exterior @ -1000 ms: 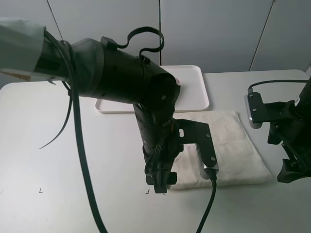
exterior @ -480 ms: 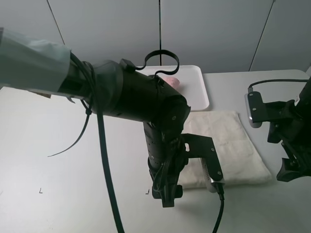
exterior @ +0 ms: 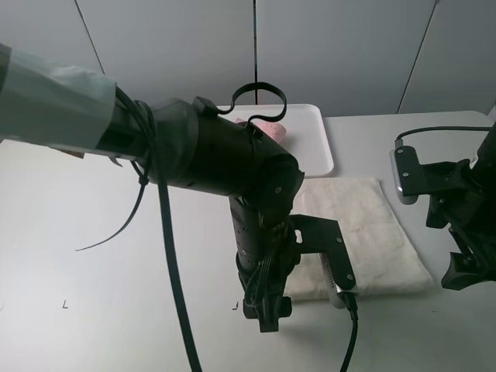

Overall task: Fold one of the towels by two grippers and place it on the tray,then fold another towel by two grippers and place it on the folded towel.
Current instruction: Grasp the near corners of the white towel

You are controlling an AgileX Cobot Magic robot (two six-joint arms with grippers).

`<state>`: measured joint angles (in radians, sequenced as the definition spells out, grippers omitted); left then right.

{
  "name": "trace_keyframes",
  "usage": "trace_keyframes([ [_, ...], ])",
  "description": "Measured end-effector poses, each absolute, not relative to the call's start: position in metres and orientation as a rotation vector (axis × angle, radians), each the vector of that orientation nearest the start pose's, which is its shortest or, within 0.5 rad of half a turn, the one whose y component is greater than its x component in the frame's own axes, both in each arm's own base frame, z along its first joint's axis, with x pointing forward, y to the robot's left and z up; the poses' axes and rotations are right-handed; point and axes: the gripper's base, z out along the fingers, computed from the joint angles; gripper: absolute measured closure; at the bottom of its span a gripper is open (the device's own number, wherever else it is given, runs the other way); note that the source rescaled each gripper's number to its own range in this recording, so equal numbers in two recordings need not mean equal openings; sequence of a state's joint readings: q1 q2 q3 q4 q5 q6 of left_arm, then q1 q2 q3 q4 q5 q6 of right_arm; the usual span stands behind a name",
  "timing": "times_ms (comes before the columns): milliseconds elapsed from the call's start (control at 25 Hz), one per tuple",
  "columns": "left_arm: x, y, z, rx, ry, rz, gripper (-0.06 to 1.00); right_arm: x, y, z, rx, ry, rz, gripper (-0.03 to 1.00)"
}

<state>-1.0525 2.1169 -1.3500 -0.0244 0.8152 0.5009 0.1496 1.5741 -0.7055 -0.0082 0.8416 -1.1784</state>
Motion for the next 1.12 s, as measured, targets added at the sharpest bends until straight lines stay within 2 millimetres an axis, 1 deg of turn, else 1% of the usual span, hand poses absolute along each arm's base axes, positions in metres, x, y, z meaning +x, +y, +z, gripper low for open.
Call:
trace_keyframes([
  [520,0.195,-0.345,0.112,2.140,2.235,-0.053,-0.02,0.226,0.034,0.153,-1.970,2.501,0.048,-0.03],
  [680,0.197,-0.351,0.109,2.150,2.262,-0.043,-0.02,0.226,0.035,0.153,-1.964,2.502,0.056,-0.03],
  [880,0.193,-0.353,0.096,2.204,2.287,-0.007,-0.02,0.225,0.035,0.153,-1.960,2.504,0.060,-0.03],
  [1120,0.194,-0.353,0.096,2.201,2.292,-0.004,-0.02,0.226,0.035,0.153,-2.003,2.460,0.058,-0.03],
])
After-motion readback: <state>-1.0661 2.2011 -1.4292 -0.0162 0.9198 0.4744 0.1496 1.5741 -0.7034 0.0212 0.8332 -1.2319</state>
